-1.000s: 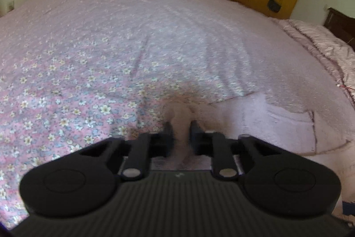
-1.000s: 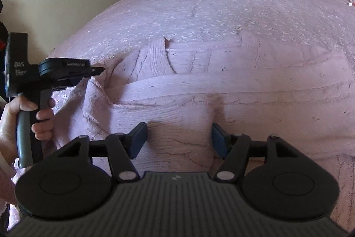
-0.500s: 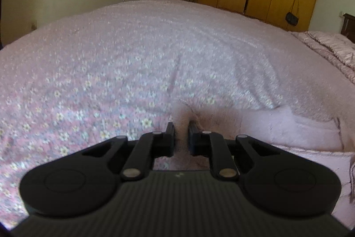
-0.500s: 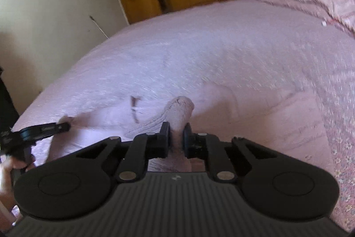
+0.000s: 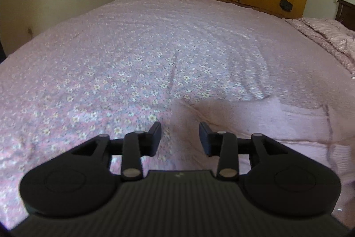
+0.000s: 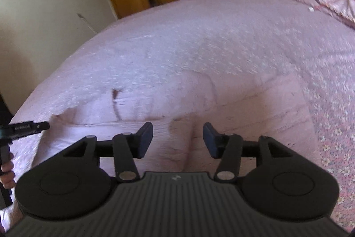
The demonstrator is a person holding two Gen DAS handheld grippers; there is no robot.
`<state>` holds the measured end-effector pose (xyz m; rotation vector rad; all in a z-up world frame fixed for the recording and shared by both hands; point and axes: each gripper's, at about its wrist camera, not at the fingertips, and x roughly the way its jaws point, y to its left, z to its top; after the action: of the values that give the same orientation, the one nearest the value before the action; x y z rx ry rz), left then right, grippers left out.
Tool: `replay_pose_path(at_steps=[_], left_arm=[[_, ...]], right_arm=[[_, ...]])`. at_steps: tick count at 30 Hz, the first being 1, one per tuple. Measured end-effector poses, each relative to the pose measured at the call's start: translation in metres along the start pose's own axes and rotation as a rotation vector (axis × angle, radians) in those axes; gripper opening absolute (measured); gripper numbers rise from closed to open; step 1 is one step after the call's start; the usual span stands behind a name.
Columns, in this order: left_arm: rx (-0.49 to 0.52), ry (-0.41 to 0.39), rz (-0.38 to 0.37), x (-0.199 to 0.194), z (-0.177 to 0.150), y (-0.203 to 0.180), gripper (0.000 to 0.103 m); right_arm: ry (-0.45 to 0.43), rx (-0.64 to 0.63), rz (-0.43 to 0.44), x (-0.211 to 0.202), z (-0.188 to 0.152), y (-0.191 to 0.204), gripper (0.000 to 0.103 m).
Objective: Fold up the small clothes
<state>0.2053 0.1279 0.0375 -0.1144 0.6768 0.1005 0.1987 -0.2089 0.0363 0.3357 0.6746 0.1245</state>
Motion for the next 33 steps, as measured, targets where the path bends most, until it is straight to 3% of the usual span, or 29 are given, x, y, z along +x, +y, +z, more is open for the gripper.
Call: replay_pose_path(at_steps=[7,12,15,16,17,18,19,27,33], left_arm=[[0.002,0.041,-0.043,-0.037,-0.013,-0.015,0.04],[0.036,0.072,-0.073,-0.044,-0.031,-0.03,0.04],[0.028,0.112,-0.056,-0.037,-0.039,-0.031,0.04],[0.019,0.12,-0.053,-0.036,-0.04,-0.03,0.04],[0.012,0.125,-0.051,-0.035,-0.041,-0.029,0.04],[0.01,0.126,-0.049,-0.035,-0.042,-0.028,0.04],[0.01,0.127,-0.049,-0.035,-0.042,-0.028,0.04],[-0.003,0.127,-0.035,-0.044,-0.038,-0.029,0.04],[-0.028,0.122,-0.004,-0.062,-0.037,-0.024,0.04]], right_arm=[[0.019,-0.214,0.062,0.002,-0.013,0.049,0.059],[0.069,-0.316,0.015,0.03,-0.027,0.069,0.059],[0.041,-0.276,-0.001,0.034,-0.029,0.066,0.057],[0.034,-0.267,-0.013,0.035,-0.029,0.065,0.052],[0.026,-0.263,-0.023,0.034,-0.029,0.064,0.045],[0.021,-0.266,-0.028,0.031,-0.029,0.064,0.025],[0.016,-0.27,-0.035,0.028,-0.029,0.062,0.02],[-0.105,-0.147,-0.147,-0.019,-0.008,0.017,0.019],[-0.093,0.105,-0.267,-0.041,-0.006,-0.049,0.023]])
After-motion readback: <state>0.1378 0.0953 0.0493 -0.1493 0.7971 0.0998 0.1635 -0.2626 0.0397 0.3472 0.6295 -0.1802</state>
